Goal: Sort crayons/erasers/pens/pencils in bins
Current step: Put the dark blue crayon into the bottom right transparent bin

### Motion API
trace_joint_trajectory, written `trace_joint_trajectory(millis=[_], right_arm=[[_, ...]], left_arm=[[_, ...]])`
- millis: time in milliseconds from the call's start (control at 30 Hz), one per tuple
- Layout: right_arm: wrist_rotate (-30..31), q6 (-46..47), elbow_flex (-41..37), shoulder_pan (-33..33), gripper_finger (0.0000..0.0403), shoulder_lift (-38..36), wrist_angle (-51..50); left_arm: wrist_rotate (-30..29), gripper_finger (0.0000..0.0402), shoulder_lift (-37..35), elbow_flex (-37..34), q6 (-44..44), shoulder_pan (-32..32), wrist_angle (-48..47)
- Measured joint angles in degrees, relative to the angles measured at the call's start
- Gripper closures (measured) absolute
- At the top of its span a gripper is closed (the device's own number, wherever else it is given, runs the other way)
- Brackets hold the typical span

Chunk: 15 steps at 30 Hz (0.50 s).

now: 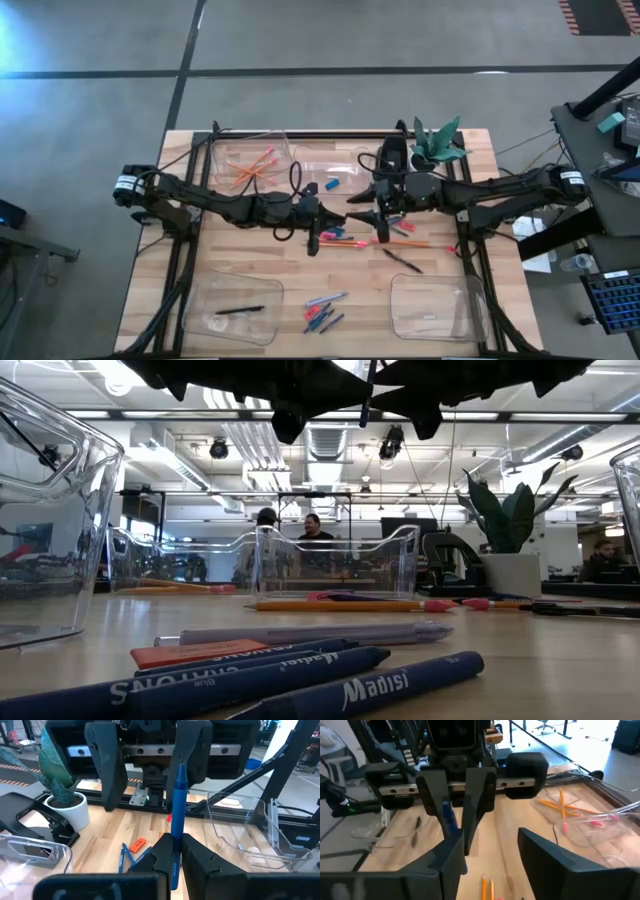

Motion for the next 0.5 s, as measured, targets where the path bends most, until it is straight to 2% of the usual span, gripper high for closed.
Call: trace_joint_trajectory(millis=[267,500], right_arm=[[-0.65,-1.1,0.56,0.26,0.0225,-3.33,-3.97],[-1.94,0.2,0.54,0.33,0.0226,-1.48,-2.71]], left_arm=[[-0.27,0.039,-0.02,0.01,-0.01,0.1,0.2],[-0.36,0.039,-0.04,0.25,0.01,0.11,2.37]])
